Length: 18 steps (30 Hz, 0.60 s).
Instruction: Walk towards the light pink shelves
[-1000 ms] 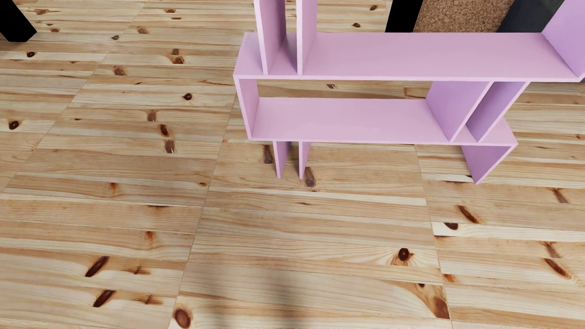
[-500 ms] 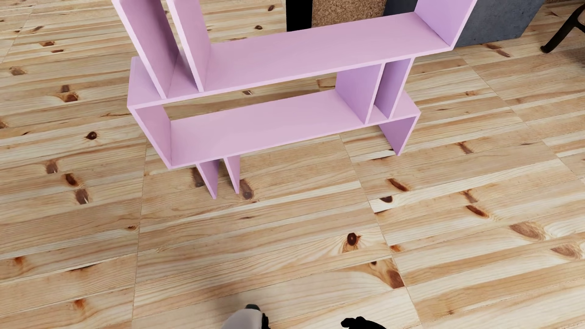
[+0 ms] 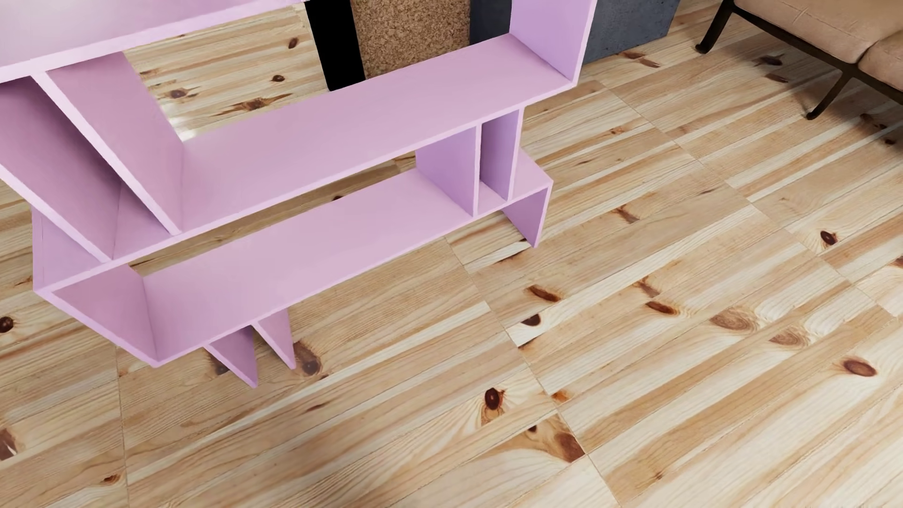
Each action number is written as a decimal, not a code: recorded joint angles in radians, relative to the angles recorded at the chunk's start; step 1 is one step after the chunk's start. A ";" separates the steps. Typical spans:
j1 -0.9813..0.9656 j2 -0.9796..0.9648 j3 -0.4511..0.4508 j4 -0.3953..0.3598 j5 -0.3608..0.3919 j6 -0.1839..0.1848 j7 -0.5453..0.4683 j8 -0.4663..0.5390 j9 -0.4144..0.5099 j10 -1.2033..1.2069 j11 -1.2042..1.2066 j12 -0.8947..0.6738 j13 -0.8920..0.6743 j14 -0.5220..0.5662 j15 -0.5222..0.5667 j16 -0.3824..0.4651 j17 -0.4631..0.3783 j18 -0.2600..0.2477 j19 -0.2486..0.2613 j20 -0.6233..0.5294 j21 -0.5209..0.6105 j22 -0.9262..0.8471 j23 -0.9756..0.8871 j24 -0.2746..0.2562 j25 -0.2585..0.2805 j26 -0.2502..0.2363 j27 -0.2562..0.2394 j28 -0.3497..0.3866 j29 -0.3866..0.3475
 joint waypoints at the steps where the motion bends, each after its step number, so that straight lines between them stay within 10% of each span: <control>1: 0.006 -0.056 0.007 0.003 -0.021 -0.005 0.009 0.001 0.005 0.010 0.093 -0.011 0.019 -0.013 -0.018 -0.003 -0.008 -0.005 0.001 -0.001 -0.018 -0.015 -0.002 -0.005 0.010 -0.008 0.005 0.005 -0.021; 3: 0.018 -0.137 0.001 0.000 -0.156 -0.017 0.003 -0.025 0.012 0.014 0.174 -0.034 0.049 -0.028 -0.039 -0.004 -0.005 -0.017 0.010 0.000 -0.046 -0.039 0.008 -0.008 0.034 -0.016 0.011 0.021 -0.056; 6: 0.037 -0.167 -0.039 -0.020 -0.329 -0.036 -0.046 -0.128 0.016 -0.002 -0.007 -0.048 0.066 -0.034 -0.095 0.009 0.001 -0.040 -0.185 -0.016 -0.032 -0.056 0.025 -0.005 0.034 -0.040 0.012 0.024 -0.016; 8: 0.048 -0.163 -0.063 -0.029 -0.275 -0.043 -0.086 -0.037 0.015 -0.009 -0.238 -0.046 0.074 -0.040 -0.108 0.017 0.007 -0.059 -0.235 -0.030 -0.034 -0.055 0.012 -0.001 0.035 -0.055 0.008 0.016 -0.005; 10: 0.057 -0.117 -0.071 -0.032 -0.189 -0.045 -0.130 0.142 0.012 -0.017 -0.454 -0.048 0.079 -0.044 -0.060 0.019 0.025 -0.079 -0.182 -0.044 -0.047 -0.045 -0.001 0.002 0.036 -0.041 0.008 0.009 -0.023; 18: 0.044 0.022 -0.048 -0.009 -0.193 -0.021 -0.346 -0.110 0.008 -0.013 -0.574 -0.024 -0.004 -0.027 -0.077 0.022 0.071 -0.183 -0.253 -0.014 -0.024 0.051 -0.017 -0.003 -0.004 0.037 -0.007 0.000 -0.043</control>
